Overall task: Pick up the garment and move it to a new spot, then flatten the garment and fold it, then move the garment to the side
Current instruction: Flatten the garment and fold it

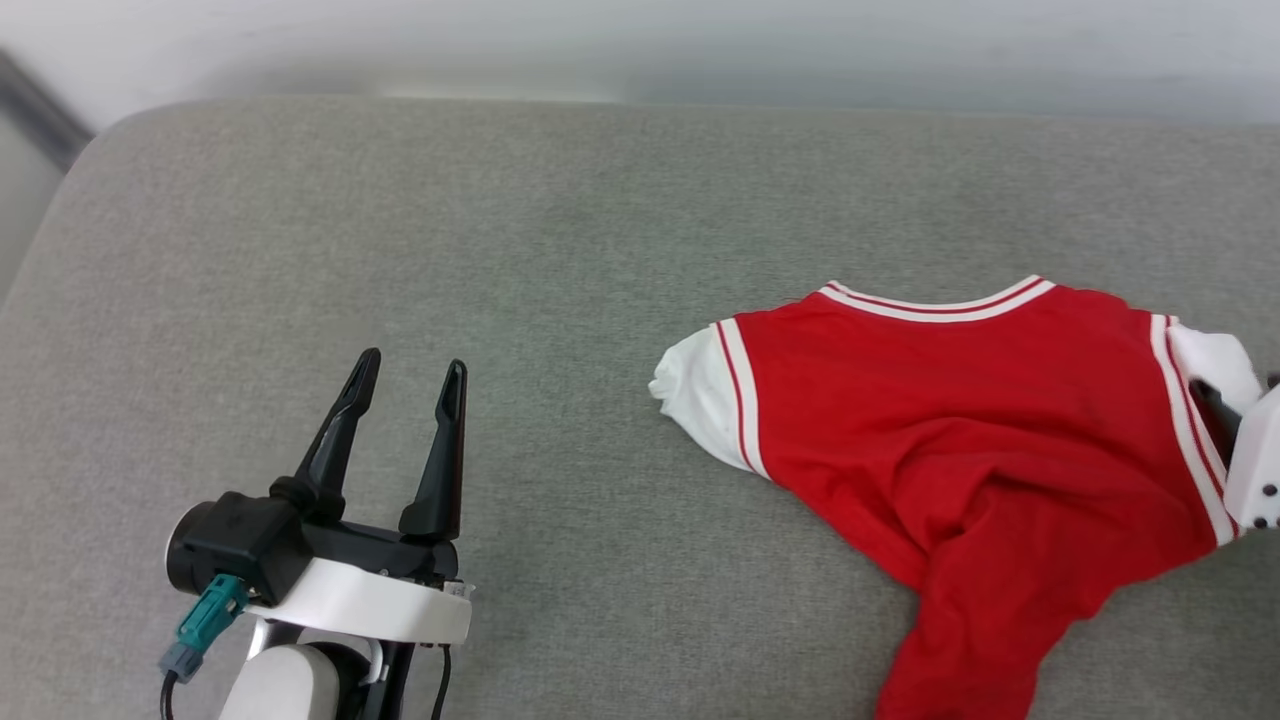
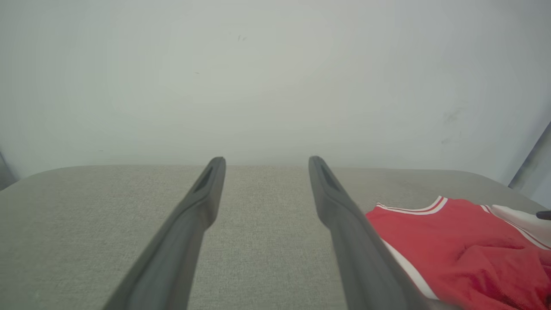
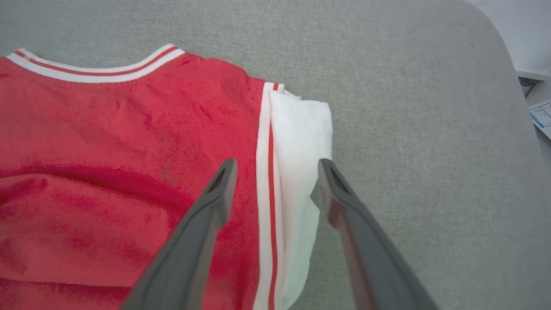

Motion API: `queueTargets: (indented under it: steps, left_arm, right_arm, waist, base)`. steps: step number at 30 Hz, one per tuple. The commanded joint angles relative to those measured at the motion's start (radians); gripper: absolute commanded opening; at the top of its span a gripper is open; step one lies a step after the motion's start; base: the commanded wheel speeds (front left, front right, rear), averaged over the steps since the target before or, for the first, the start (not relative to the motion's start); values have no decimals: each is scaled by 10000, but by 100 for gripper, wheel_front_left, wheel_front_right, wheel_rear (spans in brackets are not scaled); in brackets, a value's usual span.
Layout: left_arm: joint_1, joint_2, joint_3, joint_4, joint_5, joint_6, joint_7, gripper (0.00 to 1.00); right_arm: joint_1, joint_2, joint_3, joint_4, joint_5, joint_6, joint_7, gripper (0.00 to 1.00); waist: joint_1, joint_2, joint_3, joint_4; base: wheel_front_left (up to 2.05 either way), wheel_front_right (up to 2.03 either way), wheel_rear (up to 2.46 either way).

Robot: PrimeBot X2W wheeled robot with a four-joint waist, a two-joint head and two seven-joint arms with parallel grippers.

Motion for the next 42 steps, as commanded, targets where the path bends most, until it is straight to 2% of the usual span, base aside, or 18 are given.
queueTargets:
  steps: [1,7,13,19,23,27,34,36,39,42]
  left_arm:
    - [40,17,39,11,-32,-13,-23,100]
    - [84,-44,166,-98,-97,-14,-23,100]
    - [287,-56,71,-47,-172,-14,-23,100]
    - [441,242,-492,322,-266,-13,-8,100]
    - [116,391,-875,408,-783,-13,709,100]
    - [-639,865,-1280,195,-1420,-13,2375,100]
    - [-2876,2509,-2632,120,-2702,-1,7358,100]
    - [-3461,2673,-2728,300,-3021,0,8381,100]
    - [-4067,2622,-2754,723,-3727,57,9749,100]
    - [-4571,3004,-3000,1061,-3738,43,10841,100]
  right_arm:
    - [77,55,54,-227,122,-7,-446,100]
    - [453,197,601,-1762,1007,-7,-2990,100]
    - [1358,911,565,-3179,1023,-5,-5413,100]
    - [2161,1906,164,-4252,486,-5,-7029,100]
    - [2416,2390,-145,-4647,302,-5,-7408,100]
    - [2419,2579,-348,-4908,101,-5,-7401,100]
    - [2018,2638,-356,-5341,16,-5,-7607,100]
    - [2063,2578,-276,-5350,-141,-7,-7786,100]
    - [2087,2623,-139,-5207,-259,-7,-7970,100]
    - [1995,2688,-69,-5043,-318,-5,-8112,100]
  waist:
    - [0,0,-109,-164]
    - [0,0,-326,-591]
    - [0,0,-517,-922]
    - [0,0,-481,-1237]
    - [0,0,-355,-1464]
    - [0,0,-165,-1690]
    - [0,0,277,-2092]
    - [0,0,418,-2207]
    - [0,0,621,-2361]
    - [0,0,815,-2531]
  base:
    - [0,0,0]
    - [0,0,0]
    - [0,0,0]
    - [0,0,0]
    - [0,0,0]
    - [0,0,0]
    - [0,0,0]
    - [0,0,0]
    - [0,0,0]
    - [0,0,0]
